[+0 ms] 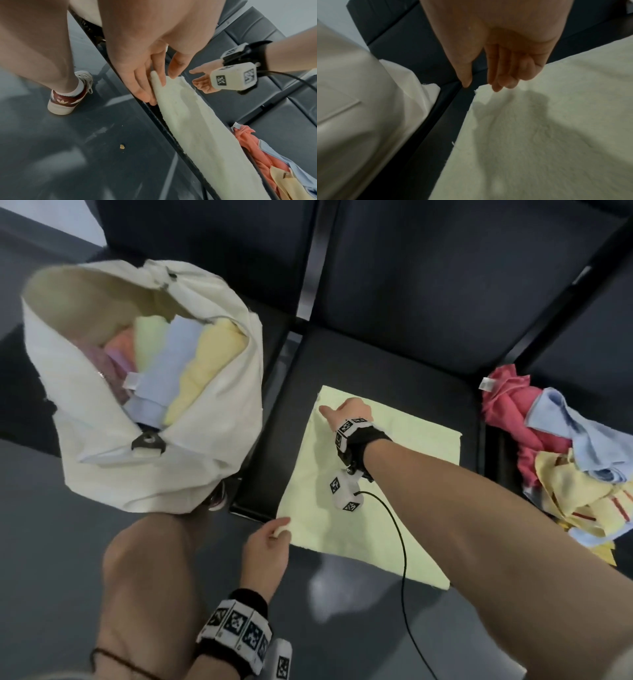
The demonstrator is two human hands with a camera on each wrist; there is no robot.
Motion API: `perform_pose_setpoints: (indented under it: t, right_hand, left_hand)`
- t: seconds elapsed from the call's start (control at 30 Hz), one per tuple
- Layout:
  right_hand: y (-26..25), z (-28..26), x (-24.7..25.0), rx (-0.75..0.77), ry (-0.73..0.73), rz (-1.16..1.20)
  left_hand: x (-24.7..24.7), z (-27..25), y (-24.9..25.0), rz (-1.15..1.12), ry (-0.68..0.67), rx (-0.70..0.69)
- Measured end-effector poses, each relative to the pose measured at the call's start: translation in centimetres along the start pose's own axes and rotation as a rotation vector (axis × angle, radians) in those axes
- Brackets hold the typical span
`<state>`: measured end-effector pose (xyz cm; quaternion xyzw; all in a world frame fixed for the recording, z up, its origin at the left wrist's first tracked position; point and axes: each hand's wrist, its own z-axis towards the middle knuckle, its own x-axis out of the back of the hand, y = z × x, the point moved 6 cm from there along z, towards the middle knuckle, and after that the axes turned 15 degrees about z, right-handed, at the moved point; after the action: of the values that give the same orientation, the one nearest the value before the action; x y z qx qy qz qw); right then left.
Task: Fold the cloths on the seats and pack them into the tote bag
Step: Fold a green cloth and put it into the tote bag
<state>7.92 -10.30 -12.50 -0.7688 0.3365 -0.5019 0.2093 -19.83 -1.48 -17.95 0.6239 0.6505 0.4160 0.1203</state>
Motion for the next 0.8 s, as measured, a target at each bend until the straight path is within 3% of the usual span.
perform_pose_setpoints:
  t: [0.37, 0.53, 0.7, 0.8]
  right_hand:
    - [-0.5, 2.4, -2.2, -0.051, -0.022, -0.184]
    - [-1.4, 2.1, -1.3, -0.126, -0.112, -0.237]
    - [-1.3, 1.3, -0.1, -0.179, -0.169, -0.041]
    - [1.0, 4.3, -0.2, -0.211, -0.163, 0.171]
  left_hand:
    - [0.5, 0.2, 1.0, 0.119, 0.104, -0.099]
    - [0.8, -0.2, 2.2, 0.128, 0.144, -0.159]
    - [1.2, -1.7, 4.1, 0.210, 0.199, -0.281]
    - [1.3, -2.9, 5.9, 0.289, 0.234, -0.382]
